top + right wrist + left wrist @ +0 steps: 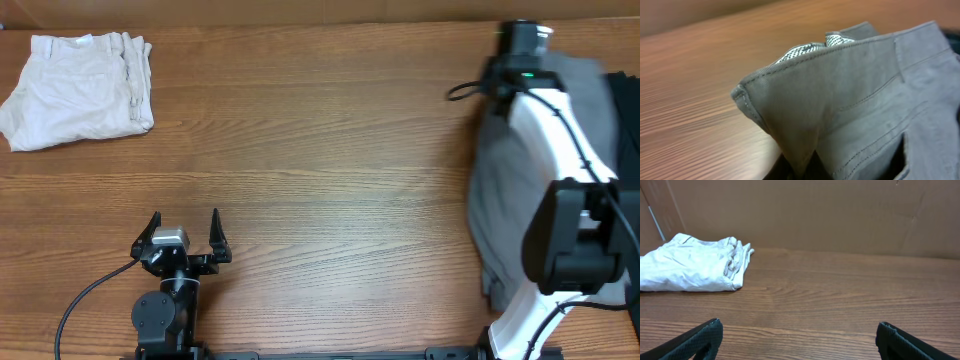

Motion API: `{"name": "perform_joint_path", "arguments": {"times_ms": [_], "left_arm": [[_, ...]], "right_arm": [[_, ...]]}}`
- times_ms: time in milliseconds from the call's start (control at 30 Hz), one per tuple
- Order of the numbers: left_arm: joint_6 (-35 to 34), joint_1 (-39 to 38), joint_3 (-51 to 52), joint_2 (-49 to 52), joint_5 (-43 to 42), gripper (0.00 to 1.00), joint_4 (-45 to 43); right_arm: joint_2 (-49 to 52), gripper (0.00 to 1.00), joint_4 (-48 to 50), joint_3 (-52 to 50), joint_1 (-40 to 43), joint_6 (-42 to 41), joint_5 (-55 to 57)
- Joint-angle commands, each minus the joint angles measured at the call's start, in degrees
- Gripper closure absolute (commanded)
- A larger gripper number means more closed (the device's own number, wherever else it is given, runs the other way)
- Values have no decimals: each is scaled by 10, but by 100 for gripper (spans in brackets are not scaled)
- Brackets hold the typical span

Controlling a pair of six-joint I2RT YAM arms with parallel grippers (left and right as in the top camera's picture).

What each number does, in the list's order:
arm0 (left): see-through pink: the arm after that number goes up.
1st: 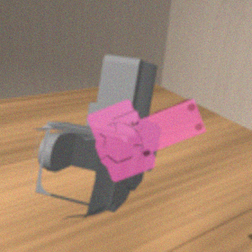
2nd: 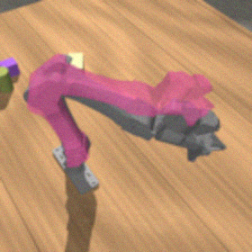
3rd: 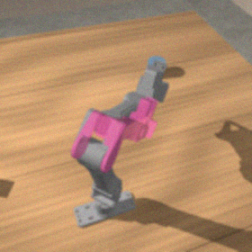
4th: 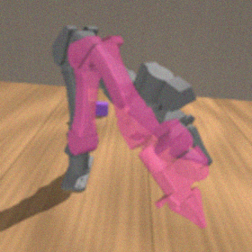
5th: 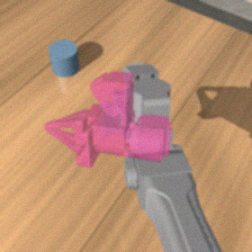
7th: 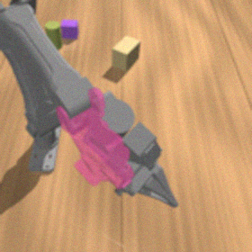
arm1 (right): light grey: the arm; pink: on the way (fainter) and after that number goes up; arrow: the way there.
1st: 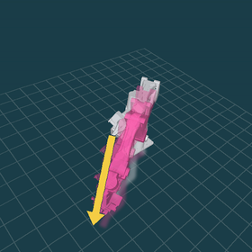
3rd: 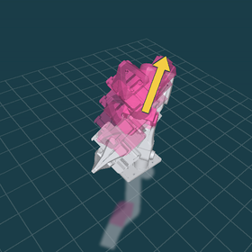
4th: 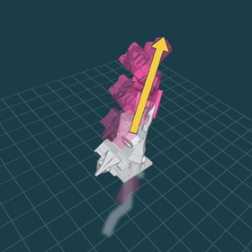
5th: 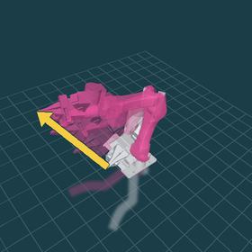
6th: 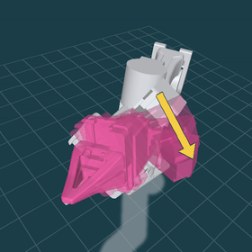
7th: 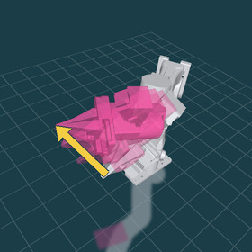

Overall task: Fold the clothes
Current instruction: 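Drag the grey shorts leftward to the table center and release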

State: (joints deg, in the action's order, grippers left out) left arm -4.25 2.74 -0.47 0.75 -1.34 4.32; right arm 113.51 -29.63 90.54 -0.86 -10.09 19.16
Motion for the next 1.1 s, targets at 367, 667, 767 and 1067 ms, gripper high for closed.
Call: {"name": "perform_joint_path", "arguments": {"times_ms": [367, 667, 767, 1067], "left_arm": [[9, 3, 2, -5, -6, 0, 0], [9, 3, 2, -5, -6, 0, 0], [9, 3, 2, -5, -6, 0, 0], [9, 3, 2, -5, -6, 0, 0]], "right_arm": [[43, 96, 144, 16, -309, -132, -237], [43, 87, 144, 19, -414, -144, -263], [25, 92, 127, 19, -414, -144, -283], [-104, 0, -5, 19, -341, -112, -83]]}}
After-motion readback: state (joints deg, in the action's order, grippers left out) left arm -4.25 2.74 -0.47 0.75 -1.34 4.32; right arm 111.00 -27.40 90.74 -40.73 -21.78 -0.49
